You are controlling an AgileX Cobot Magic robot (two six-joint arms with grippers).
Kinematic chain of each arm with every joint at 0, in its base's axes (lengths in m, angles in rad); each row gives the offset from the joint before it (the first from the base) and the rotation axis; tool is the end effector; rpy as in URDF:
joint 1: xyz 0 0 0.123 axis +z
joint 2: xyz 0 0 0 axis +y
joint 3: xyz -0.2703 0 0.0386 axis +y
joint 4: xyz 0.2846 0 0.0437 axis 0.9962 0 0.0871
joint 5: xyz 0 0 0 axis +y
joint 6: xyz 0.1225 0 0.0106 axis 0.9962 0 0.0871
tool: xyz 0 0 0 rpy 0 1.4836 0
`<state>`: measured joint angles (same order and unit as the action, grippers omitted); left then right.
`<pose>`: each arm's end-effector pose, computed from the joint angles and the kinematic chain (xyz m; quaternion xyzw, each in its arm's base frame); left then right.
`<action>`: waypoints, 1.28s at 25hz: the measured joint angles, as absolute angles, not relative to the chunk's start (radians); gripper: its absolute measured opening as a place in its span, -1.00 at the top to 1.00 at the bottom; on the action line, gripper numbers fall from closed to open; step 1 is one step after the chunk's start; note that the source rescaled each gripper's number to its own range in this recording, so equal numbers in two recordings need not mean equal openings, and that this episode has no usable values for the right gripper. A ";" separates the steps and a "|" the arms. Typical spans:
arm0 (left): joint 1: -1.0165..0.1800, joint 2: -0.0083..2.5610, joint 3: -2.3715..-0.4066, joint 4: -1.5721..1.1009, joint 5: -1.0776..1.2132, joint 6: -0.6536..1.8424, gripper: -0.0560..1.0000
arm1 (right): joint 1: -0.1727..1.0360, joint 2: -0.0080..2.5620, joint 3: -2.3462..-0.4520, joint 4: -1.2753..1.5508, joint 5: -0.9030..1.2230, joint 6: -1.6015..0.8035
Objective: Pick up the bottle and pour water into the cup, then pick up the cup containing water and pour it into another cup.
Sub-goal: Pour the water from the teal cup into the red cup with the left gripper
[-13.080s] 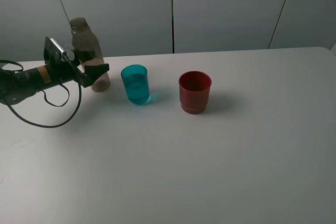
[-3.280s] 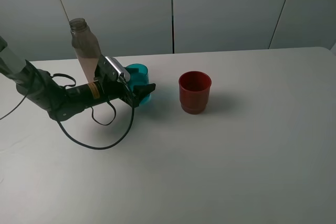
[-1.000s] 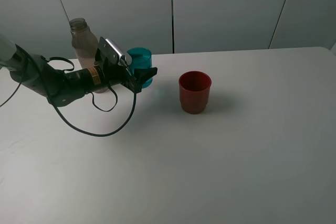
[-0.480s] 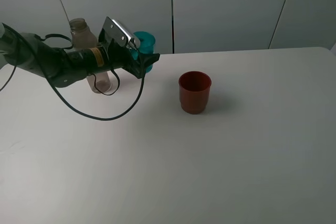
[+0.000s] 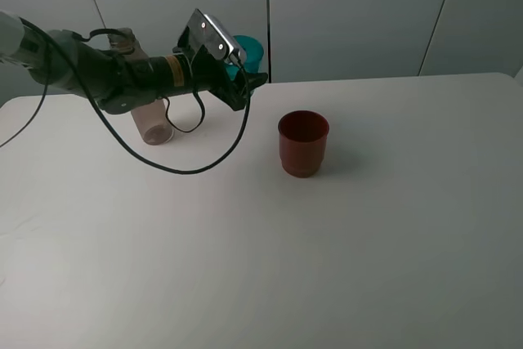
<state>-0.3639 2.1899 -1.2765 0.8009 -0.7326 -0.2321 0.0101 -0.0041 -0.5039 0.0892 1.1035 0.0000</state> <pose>0.4470 -0.2334 0.0936 0.4338 0.6538 -0.1798 0.5933 0.0640 0.0104 0.2775 -0.0072 0.8613 0.0470 0.5059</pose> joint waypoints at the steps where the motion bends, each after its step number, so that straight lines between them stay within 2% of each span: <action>1: -0.368 2.190 -1.286 0.804 -0.728 -0.232 0.72 | 0.010 -0.004 -0.504 0.089 1.104 0.000; 11: -0.410 2.190 -1.352 0.838 -0.670 -0.228 0.72 | 0.010 -0.004 -0.504 0.089 1.104 0.000; 32: -0.469 2.190 -1.359 0.878 -0.599 0.000 0.72 | 0.010 -0.004 -0.504 0.089 1.104 0.000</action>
